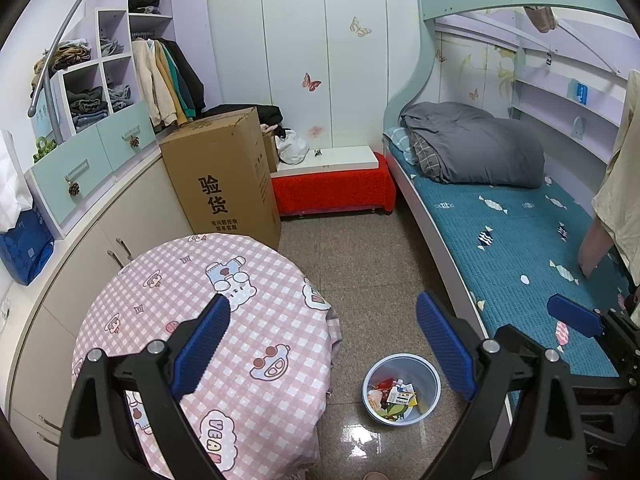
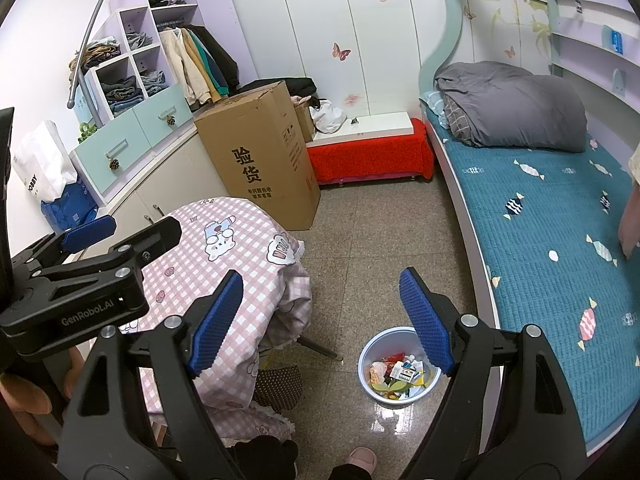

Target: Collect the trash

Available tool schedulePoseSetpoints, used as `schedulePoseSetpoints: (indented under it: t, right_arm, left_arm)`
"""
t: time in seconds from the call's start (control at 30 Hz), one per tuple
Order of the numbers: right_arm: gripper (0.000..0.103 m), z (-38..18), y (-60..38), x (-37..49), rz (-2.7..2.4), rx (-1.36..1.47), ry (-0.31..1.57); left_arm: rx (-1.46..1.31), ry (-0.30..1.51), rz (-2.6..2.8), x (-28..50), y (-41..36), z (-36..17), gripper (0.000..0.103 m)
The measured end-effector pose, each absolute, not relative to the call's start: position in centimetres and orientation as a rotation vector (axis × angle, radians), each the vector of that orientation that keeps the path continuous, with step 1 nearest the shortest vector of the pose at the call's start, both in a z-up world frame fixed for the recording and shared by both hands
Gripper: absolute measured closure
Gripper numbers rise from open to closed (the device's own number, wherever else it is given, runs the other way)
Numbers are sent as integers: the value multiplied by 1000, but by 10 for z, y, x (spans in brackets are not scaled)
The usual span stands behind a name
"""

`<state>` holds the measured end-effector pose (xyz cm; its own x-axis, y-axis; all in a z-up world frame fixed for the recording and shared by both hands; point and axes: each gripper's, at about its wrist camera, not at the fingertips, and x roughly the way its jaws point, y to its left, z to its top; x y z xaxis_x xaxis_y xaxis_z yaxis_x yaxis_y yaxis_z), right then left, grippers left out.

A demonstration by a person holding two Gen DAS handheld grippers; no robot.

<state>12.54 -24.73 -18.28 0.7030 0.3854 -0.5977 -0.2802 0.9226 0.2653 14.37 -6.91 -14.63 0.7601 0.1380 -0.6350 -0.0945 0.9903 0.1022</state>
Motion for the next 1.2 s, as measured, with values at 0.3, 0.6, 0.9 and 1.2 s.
schedulePoseSetpoints:
  t: [0.3,0.6,0.9,1.2]
  right_arm:
    - [23,-183,-248,126,372,160,700]
    - [23,-184,-247,125,369,165,703]
    - [23,-186,-246,124,362,170,708]
    - [23,-188,-247,124,360,175,713]
  left_arm:
    - [64,697,125,144,-69,-146,11]
    - [63,699,124,144,-69,-148,11]
    - [67,706,119,144,-71,-153,11]
    - [67,711,114,147,-72,-154,11]
